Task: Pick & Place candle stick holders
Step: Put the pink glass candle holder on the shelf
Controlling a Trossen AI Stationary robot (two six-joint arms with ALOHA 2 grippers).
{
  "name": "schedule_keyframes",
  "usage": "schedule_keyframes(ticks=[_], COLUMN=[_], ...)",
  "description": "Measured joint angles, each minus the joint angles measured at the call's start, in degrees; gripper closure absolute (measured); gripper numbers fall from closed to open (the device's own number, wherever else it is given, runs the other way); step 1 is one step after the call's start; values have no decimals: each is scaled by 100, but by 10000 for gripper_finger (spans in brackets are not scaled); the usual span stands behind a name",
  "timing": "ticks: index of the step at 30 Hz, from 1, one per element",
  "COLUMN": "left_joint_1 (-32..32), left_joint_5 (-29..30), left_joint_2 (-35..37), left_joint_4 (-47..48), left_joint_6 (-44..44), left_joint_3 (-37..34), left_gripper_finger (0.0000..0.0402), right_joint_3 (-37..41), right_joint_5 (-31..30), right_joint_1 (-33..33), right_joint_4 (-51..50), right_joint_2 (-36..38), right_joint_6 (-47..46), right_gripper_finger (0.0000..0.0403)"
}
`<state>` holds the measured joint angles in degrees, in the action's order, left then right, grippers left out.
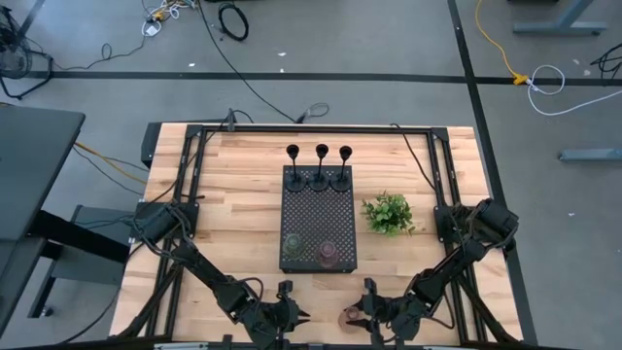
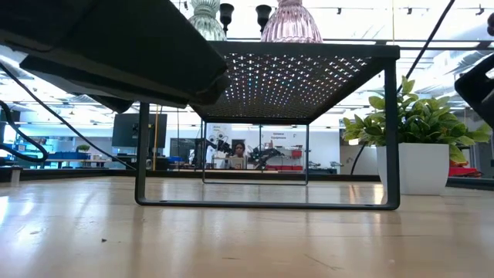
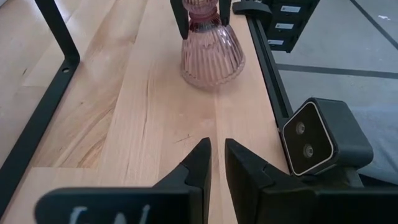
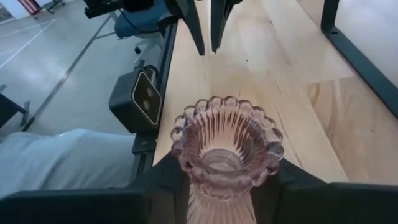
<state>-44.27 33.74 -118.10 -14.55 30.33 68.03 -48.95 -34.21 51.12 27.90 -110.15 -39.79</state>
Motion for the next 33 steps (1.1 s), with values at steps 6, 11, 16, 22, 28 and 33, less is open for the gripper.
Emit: schedule_keyframes(ticks=[6, 11, 16, 22, 28, 33], left_joint_1=[0, 0, 0, 0, 0, 0], left_joint_5=[0, 0, 0, 0, 0, 0], left_joint_2=[0, 0, 0, 0, 0, 0], left_joint_4=[0, 2, 2, 4, 4, 4], left_joint_6=[0, 0, 0, -7, -4, -3], left_joint_3=[0, 0, 0, 0, 0, 0], left_gripper_finger=[351, 351, 351, 351, 351, 351], right_joint_3=[14, 11, 15, 15, 11, 13], right_joint_5=[131, -17, -526, -1144, -1497, -1402], right_joint_1=[1, 17, 34, 22, -259, -725], right_joint_4=[-141, -464, -1152, -1392, -1565, -1681], right_joint_2=[158, 844, 1664, 2447, 2647, 2612], right_joint_6=[-20, 221, 537, 1038, 1223, 1255], right_gripper_finger=[291, 291, 291, 291, 291, 291])
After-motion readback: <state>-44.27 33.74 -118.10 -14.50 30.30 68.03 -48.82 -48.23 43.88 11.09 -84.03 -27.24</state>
